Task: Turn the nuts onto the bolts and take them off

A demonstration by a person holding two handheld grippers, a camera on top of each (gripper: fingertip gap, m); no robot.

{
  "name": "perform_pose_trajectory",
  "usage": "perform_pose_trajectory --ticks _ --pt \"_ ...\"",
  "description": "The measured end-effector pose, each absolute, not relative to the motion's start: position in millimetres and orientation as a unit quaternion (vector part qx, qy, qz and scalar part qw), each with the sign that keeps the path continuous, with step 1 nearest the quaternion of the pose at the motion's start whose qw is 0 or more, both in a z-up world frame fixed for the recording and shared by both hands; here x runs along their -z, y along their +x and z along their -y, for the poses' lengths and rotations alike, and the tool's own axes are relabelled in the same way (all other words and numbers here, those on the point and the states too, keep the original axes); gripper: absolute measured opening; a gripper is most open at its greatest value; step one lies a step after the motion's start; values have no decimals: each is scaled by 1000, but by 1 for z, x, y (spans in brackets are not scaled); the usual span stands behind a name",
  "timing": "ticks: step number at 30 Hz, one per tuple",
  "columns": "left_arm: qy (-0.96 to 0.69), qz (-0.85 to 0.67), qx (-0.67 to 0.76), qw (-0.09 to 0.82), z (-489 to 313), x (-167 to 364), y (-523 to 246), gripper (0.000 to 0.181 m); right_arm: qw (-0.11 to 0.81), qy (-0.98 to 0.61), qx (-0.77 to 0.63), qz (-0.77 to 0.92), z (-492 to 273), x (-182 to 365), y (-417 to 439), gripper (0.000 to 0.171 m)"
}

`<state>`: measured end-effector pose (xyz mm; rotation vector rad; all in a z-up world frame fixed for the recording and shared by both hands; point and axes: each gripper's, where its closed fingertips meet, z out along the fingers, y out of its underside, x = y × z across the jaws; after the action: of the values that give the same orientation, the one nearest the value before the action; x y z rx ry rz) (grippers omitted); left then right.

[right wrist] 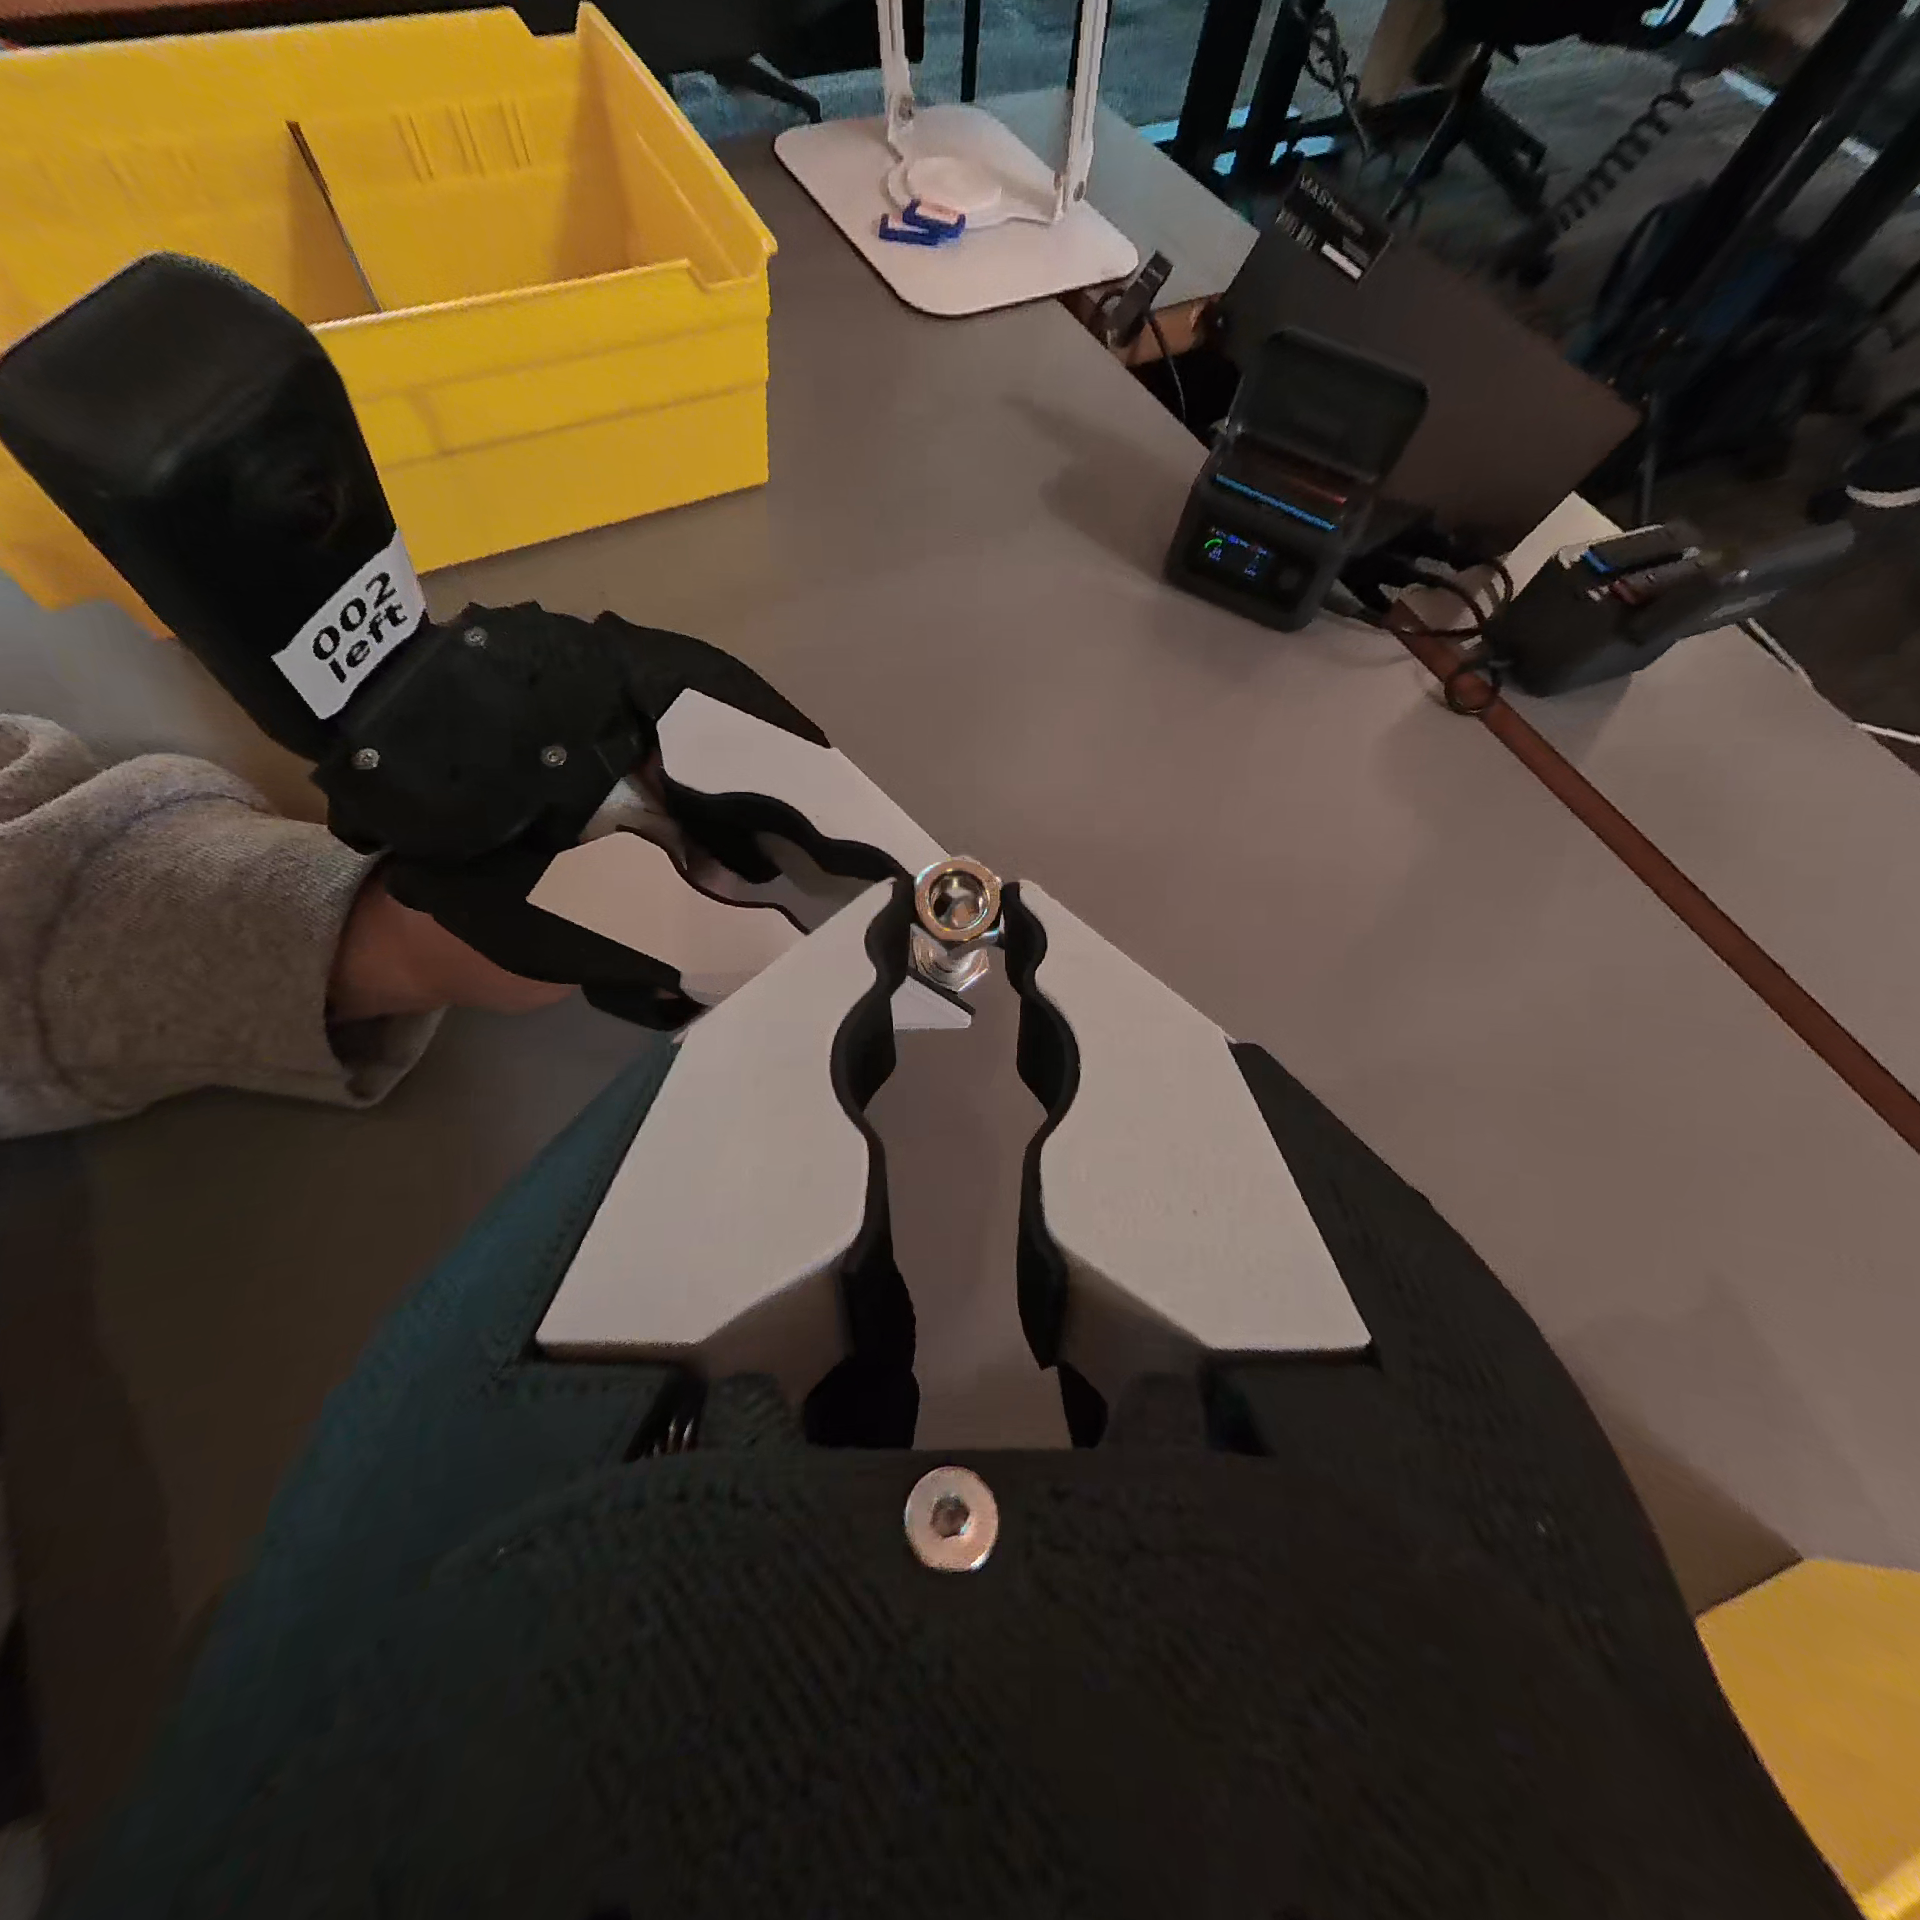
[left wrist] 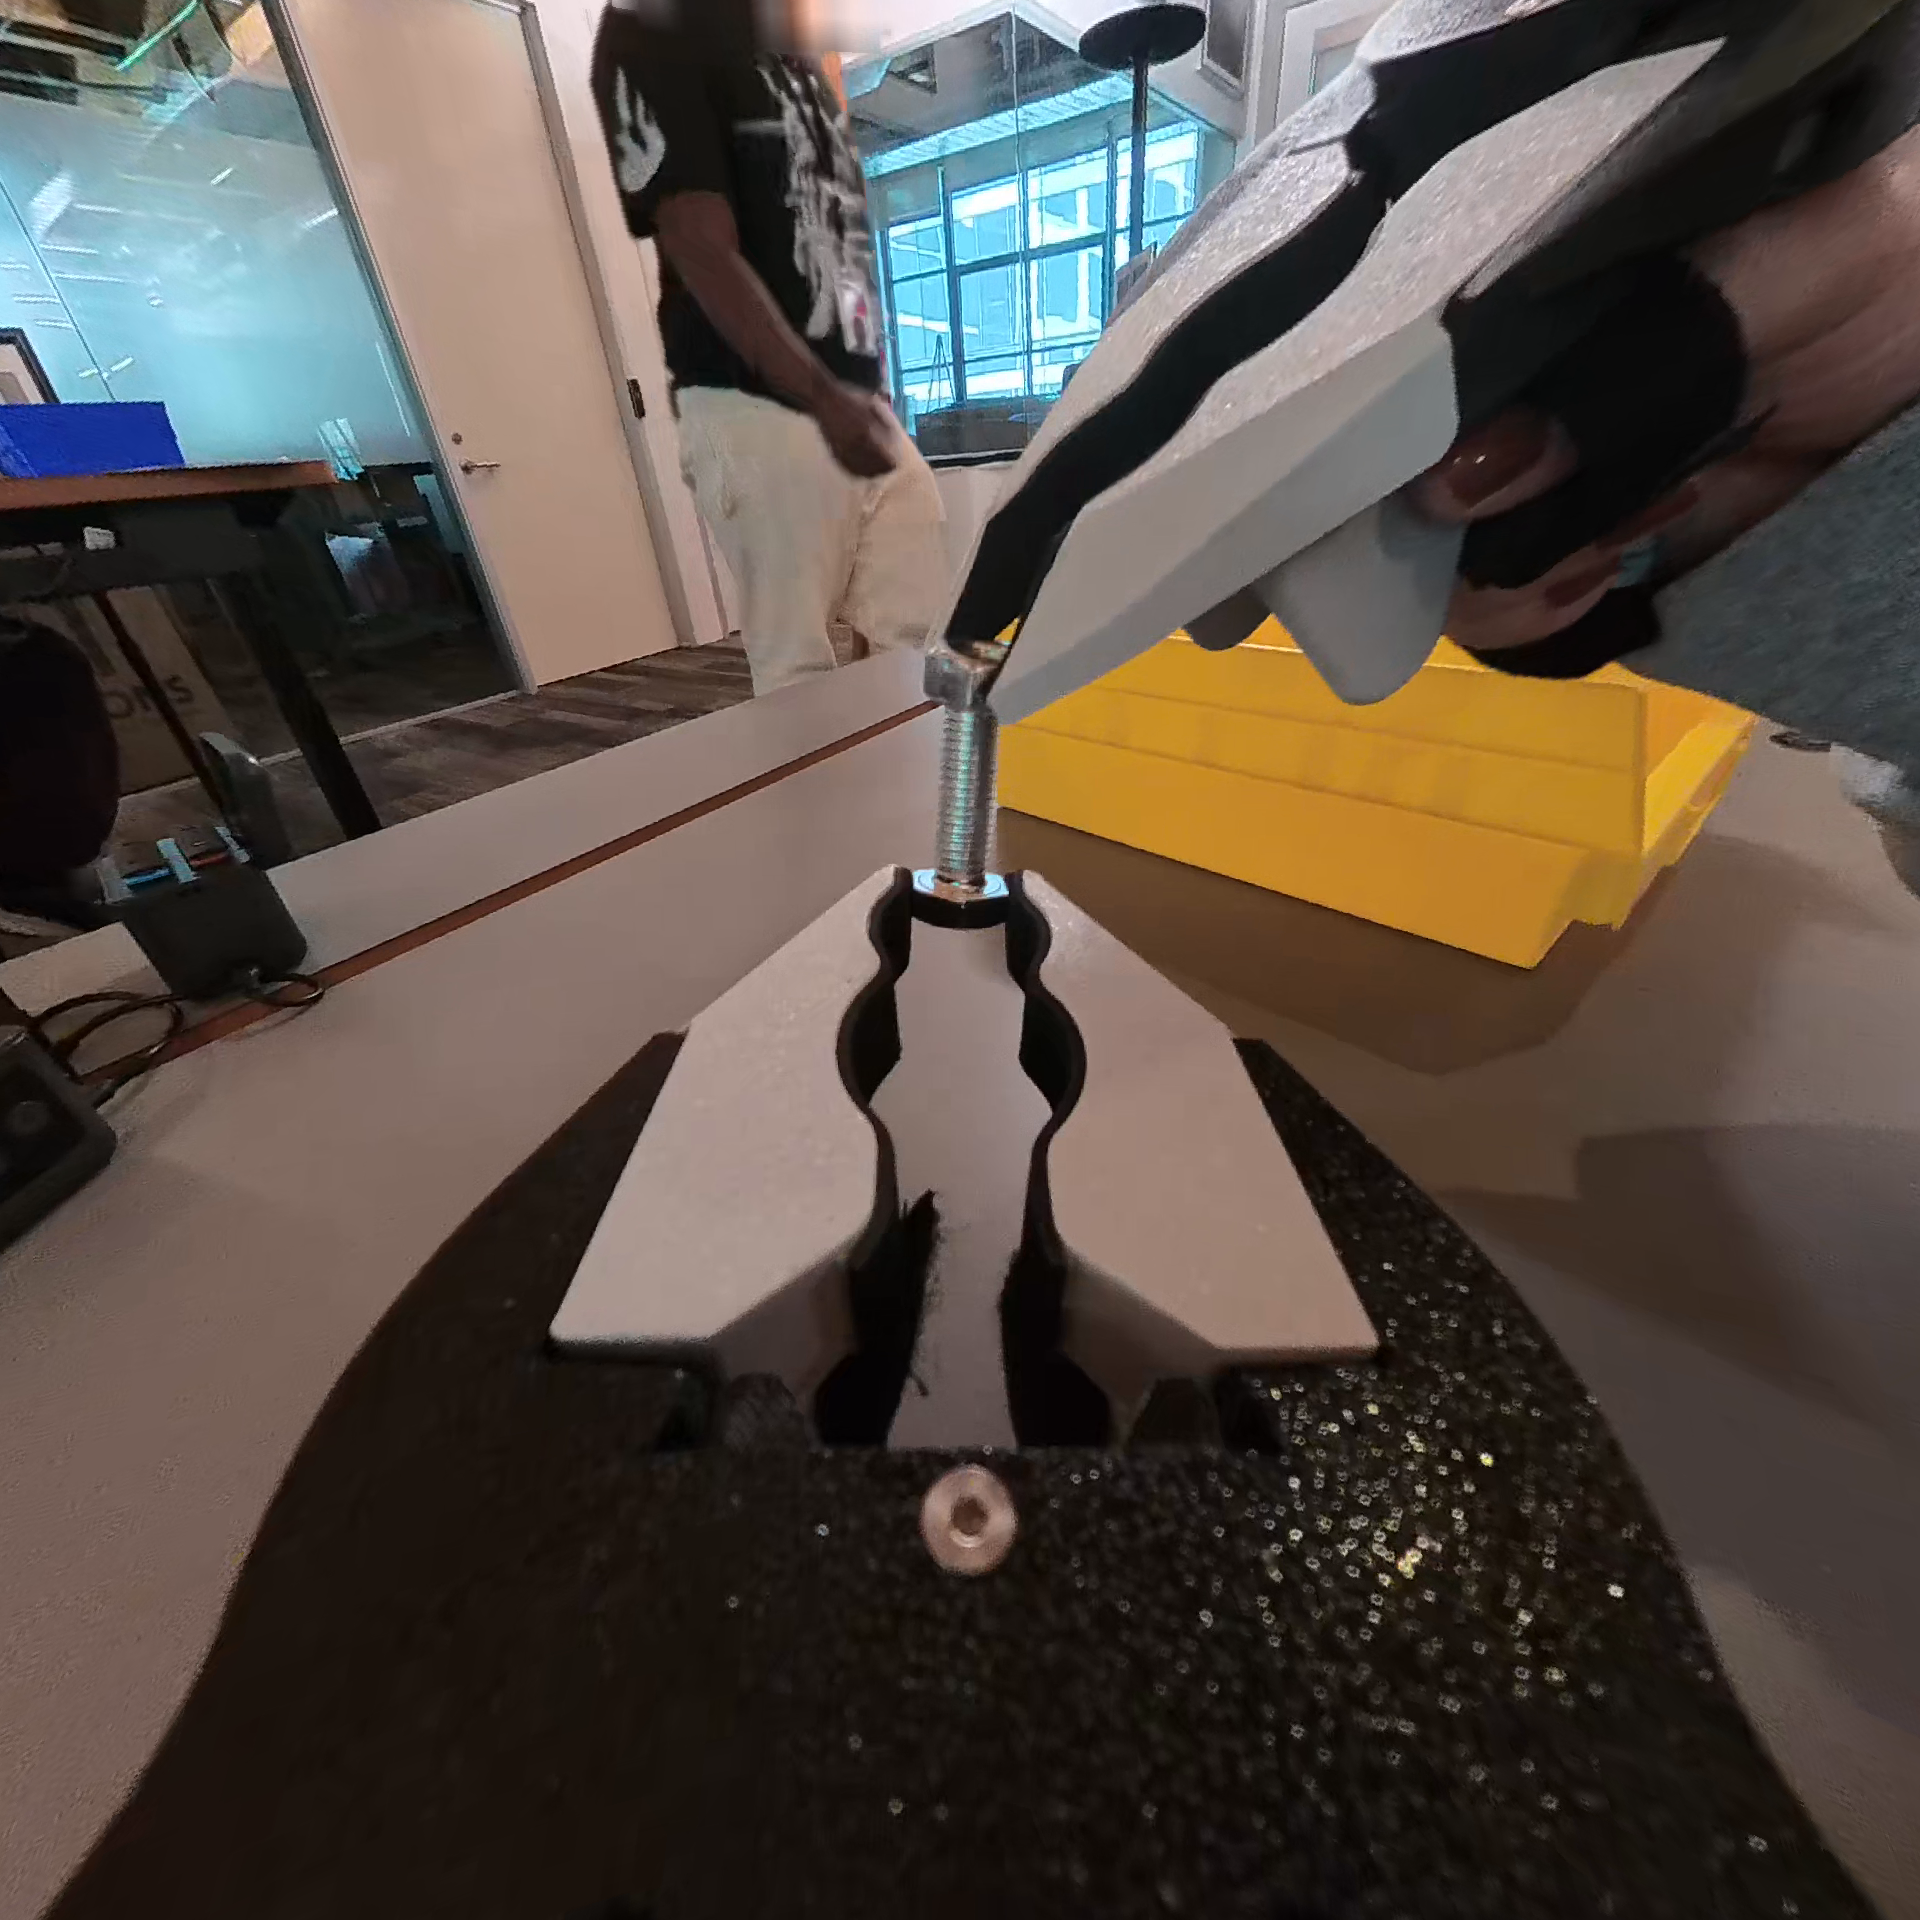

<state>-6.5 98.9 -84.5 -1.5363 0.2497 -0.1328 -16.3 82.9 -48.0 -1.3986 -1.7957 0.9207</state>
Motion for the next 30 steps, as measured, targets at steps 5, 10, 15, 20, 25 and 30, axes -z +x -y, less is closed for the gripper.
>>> perform_pose_trajectory --ticks 5,10,15,20,25,30 --pt "-689 -112 65 713 -98 83 -6 15 329 -543 -348 690 -85 48 -16 17" --pt "-690 -115 65 712 -98 84 -5 15 319 -549 -349 689 -85 50 -15 17" --pt "-690 -114 67 711 -99 84 -5 16 315 -553 -349 688 -86 50 -16 17" --pt "-691 -113 68 710 -99 84 -5 16 315 -554 -352 686 -86 50 -16 17" --pt "-692 -112 70 709 -99 84 -4 15 319 -554 -353 683 -87 50 -15 17" --pt "-693 -105 73 709 -100 84 -7 15 353 -544 -369 665 -89 41 -18 44"
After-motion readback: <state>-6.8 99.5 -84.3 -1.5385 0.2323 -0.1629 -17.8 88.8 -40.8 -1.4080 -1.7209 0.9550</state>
